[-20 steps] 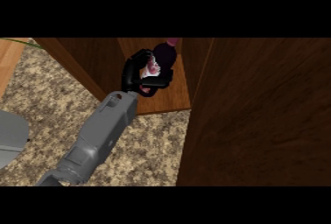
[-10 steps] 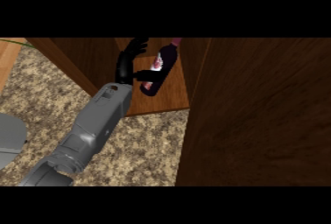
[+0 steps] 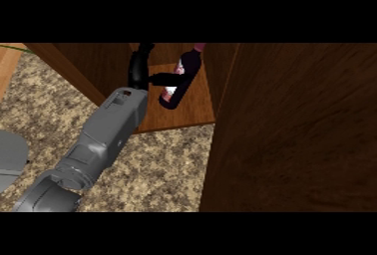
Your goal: Pick up the wine, place it into the cabinet and close the cabinet
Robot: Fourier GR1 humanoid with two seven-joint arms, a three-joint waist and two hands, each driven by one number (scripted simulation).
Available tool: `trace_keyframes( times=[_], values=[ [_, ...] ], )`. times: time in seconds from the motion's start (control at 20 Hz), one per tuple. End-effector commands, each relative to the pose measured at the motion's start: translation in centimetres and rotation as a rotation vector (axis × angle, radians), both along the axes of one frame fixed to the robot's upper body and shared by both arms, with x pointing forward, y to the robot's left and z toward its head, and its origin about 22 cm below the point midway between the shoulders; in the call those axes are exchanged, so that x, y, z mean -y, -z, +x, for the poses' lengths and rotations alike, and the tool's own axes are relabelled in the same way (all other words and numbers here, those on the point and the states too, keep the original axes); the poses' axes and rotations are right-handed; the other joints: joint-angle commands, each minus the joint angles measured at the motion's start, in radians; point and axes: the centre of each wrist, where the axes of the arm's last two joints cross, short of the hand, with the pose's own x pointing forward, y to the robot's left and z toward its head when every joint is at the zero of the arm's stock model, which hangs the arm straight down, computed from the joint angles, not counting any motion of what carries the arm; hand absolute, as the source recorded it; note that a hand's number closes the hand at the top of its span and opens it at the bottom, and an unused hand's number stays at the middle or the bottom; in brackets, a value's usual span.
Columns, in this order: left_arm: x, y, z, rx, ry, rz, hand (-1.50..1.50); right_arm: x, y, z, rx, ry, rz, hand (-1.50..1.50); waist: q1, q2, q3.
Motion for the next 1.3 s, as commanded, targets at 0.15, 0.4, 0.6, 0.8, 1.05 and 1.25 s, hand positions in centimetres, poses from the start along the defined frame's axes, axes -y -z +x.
trace_keyframes(
  times=[0.15, 0.4, 0.6, 0.8, 1.05, 1.25],
  values=[
    [0.2, -1.9, 0.8, 0.079, 0.102, -0.126, -1.5, 0.6, -2.9, -1.9, -0.01, -0.054, 0.088, -1.5, 0.017, -0.005, -0.001],
    [1.2, -0.9, 0.2, 0.132, 0.217, -0.246, 1.5, 0.8, -2.5, -2.3, -0.033, -0.037, 0.073, -1.5, 0.024, -0.014, 0.0],
    [4.0, -3.4, 0.8, 0.132, 0.286, -0.292, 1.5, 0.9, -2.9, -1.9, -0.025, -0.03, 0.069, -1.5, 0.043, -0.016, 0.001],
    [3.3, -1.1, 0.0, 0.106, 0.322, -0.326, -1.5, 1.5, -2.9, -2.3, -0.038, -0.022, 0.047, -1.5, 0.057, -0.023, 0.003],
    [4.5, -4.3, 1.0, 0.095, 0.358, -0.327, -1.5, 1.8, -3.4, -2.5, -0.049, 0.027, 0.057, -1.5, 0.088, -0.036, 0.003],
    [4.8, -3.4, 0.5, 0.104, 0.356, -0.347, -1.5, 2.1, -4.3, -3.1, -0.038, 0.023, 0.064, -1.5, 0.095, -0.044, 0.003]
  ],
)
